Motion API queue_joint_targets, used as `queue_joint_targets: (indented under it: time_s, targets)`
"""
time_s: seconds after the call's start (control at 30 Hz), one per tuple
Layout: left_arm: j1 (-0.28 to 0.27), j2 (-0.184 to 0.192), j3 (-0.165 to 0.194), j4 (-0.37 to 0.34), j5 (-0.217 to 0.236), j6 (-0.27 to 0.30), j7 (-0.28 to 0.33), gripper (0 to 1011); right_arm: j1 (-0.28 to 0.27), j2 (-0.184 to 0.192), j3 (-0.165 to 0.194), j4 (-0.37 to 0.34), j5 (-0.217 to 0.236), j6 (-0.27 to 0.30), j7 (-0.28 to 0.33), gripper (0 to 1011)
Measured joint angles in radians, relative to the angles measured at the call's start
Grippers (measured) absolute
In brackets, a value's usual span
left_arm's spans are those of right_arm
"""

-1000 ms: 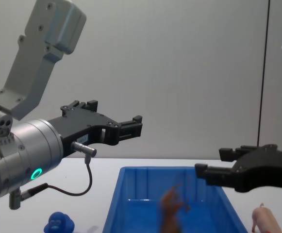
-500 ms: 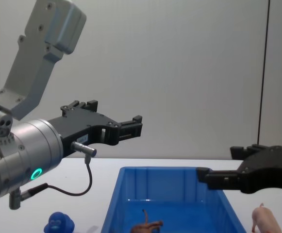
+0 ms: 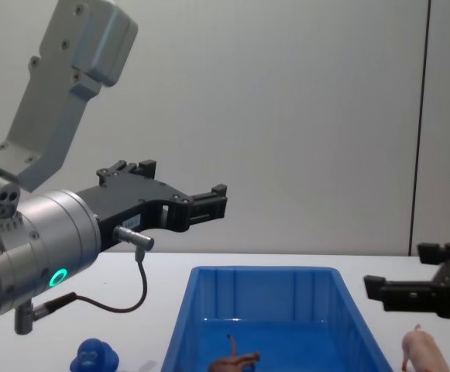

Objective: Pick up the two dolls from the table and place them into the box.

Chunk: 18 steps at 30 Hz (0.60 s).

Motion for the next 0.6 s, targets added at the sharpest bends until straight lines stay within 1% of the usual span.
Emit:
queue_joint_targets:
  time_s: [0.13, 0.3, 0.6]
  targets:
    - [0.000, 0.000, 0.000, 0.000, 0.000, 0.000, 0.000, 1001, -0.010, 0.016, 0.010, 0.001, 0.007, 0.007, -0.013, 1001]
    - [0.000, 0.000, 0.000, 0.000, 0.000, 0.000, 0.000, 1001, -0.014, 0.025, 0.016, 0.011, 0.007, 0.019, -0.022, 1001]
    - [0.000, 0.000, 0.000, 0.000, 0.000, 0.000, 0.000, 1001, -0.015, 0.031, 0.018, 0.031, -0.003, 0.055, -0.034, 1001]
